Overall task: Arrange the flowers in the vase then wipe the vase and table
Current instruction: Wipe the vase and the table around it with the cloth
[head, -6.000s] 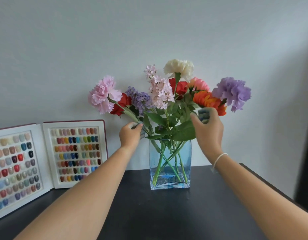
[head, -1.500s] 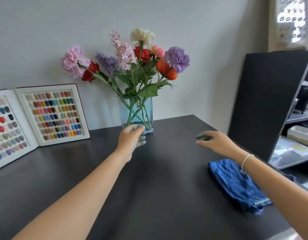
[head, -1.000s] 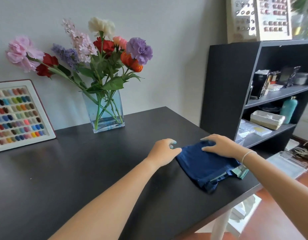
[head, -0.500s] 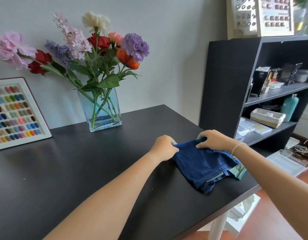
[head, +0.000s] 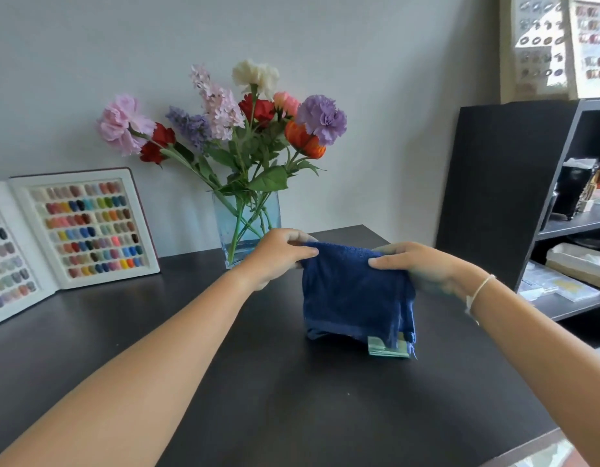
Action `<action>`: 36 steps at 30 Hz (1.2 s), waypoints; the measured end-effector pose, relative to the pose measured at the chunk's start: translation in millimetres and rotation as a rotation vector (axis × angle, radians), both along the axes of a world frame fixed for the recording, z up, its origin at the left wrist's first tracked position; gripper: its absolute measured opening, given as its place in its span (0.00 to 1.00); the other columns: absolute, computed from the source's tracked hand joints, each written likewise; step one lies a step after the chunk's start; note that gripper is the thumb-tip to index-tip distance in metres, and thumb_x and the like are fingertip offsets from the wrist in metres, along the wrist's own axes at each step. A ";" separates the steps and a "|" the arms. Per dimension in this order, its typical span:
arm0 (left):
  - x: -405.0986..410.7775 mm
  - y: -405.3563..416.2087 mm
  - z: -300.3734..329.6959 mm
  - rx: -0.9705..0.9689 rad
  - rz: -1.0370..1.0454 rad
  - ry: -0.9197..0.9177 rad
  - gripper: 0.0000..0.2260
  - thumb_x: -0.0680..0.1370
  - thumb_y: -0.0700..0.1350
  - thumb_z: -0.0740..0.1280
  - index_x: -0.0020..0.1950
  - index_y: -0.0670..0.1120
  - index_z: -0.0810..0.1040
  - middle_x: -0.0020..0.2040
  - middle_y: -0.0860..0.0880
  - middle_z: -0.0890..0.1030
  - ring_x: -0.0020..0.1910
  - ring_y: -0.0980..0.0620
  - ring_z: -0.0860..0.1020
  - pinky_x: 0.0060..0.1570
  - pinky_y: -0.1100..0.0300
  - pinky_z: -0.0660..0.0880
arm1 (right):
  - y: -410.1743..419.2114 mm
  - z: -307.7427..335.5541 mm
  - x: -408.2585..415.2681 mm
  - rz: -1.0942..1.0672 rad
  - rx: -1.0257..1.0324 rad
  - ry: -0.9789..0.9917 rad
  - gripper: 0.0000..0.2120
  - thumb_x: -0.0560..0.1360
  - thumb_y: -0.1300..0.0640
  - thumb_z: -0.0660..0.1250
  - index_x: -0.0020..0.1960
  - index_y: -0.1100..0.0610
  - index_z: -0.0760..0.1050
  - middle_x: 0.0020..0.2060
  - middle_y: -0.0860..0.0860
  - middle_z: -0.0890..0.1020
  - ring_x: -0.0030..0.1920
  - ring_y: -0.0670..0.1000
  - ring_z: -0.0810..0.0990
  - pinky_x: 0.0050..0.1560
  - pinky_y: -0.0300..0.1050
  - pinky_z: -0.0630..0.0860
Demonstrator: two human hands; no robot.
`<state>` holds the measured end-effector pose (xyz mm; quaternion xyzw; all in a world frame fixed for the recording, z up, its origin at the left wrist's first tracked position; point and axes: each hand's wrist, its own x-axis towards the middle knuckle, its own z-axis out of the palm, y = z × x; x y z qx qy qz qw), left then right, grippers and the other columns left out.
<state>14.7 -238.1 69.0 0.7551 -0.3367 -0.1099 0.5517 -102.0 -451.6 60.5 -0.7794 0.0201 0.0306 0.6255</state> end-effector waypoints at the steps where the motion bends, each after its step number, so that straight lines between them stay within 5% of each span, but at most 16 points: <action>1: 4.3 7.8 3.2 -0.001 0.000 -0.023 0.06 0.74 0.38 0.67 0.44 0.49 0.80 0.42 0.51 0.81 0.43 0.57 0.79 0.37 0.70 0.77 | 7.4 0.5 5.7 0.040 0.046 0.020 0.12 0.69 0.55 0.70 0.50 0.59 0.80 0.45 0.54 0.86 0.45 0.52 0.84 0.42 0.40 0.79; 8: 42.5 51.9 -0.9 -0.065 0.098 -0.021 0.05 0.75 0.43 0.67 0.46 0.54 0.79 0.42 0.53 0.79 0.46 0.57 0.79 0.47 0.68 0.78 | 52.4 -9.7 48.2 -0.136 0.373 -0.010 0.13 0.68 0.49 0.70 0.44 0.57 0.83 0.44 0.56 0.86 0.43 0.53 0.85 0.39 0.44 0.79; 14: 99.9 83.7 -28.5 -0.108 0.328 0.069 0.09 0.76 0.46 0.65 0.56 0.49 0.76 0.52 0.47 0.76 0.53 0.50 0.77 0.52 0.59 0.76 | 71.6 -21.6 88.0 -0.396 0.793 -0.027 0.21 0.68 0.48 0.70 0.56 0.60 0.77 0.49 0.58 0.84 0.52 0.56 0.81 0.52 0.52 0.77; 18: 142.5 84.2 -39.9 -0.249 0.514 0.123 0.10 0.78 0.45 0.61 0.59 0.47 0.73 0.56 0.47 0.74 0.51 0.51 0.75 0.50 0.57 0.75 | 79.8 -25.5 115.9 -0.573 0.984 -0.018 0.16 0.68 0.49 0.71 0.48 0.60 0.77 0.40 0.56 0.85 0.45 0.54 0.82 0.42 0.49 0.77; 23: 189.5 65.1 -42.1 -0.323 0.581 0.161 0.19 0.78 0.48 0.58 0.70 0.49 0.65 0.68 0.45 0.69 0.66 0.45 0.69 0.66 0.48 0.68 | 91.1 -38.2 144.4 -0.650 1.059 -0.038 0.13 0.70 0.50 0.69 0.45 0.60 0.76 0.29 0.53 0.85 0.41 0.52 0.82 0.40 0.48 0.76; 25: 201.3 56.6 -44.1 -0.367 0.546 0.226 0.21 0.79 0.52 0.56 0.72 0.51 0.62 0.73 0.46 0.65 0.71 0.45 0.65 0.71 0.46 0.61 | 97.9 -42.2 153.0 -0.639 1.101 -0.026 0.12 0.70 0.51 0.69 0.46 0.61 0.76 0.32 0.54 0.85 0.41 0.53 0.82 0.40 0.48 0.76; 28: 210.7 48.3 -48.6 -0.440 0.440 0.326 0.20 0.78 0.58 0.55 0.67 0.53 0.69 0.70 0.47 0.70 0.68 0.46 0.68 0.69 0.50 0.62 | 105.0 -44.6 163.4 -0.621 1.120 -0.015 0.12 0.70 0.54 0.69 0.50 0.61 0.76 0.40 0.56 0.83 0.41 0.54 0.81 0.39 0.49 0.76; 32: 217.8 45.8 -54.6 -0.443 0.394 0.320 0.11 0.77 0.59 0.54 0.47 0.60 0.75 0.62 0.48 0.75 0.61 0.48 0.73 0.68 0.50 0.65 | 107.6 -45.4 169.7 -0.613 1.086 -0.015 0.06 0.70 0.58 0.67 0.43 0.61 0.75 0.35 0.55 0.80 0.37 0.54 0.80 0.37 0.47 0.75; 36: 222.5 49.8 -53.8 -0.474 0.388 0.346 0.12 0.77 0.58 0.56 0.51 0.56 0.76 0.57 0.51 0.77 0.62 0.49 0.72 0.62 0.52 0.65 | 111.9 -47.1 170.5 -0.660 1.108 0.002 0.05 0.71 0.60 0.66 0.41 0.61 0.73 0.35 0.54 0.79 0.37 0.53 0.78 0.37 0.46 0.74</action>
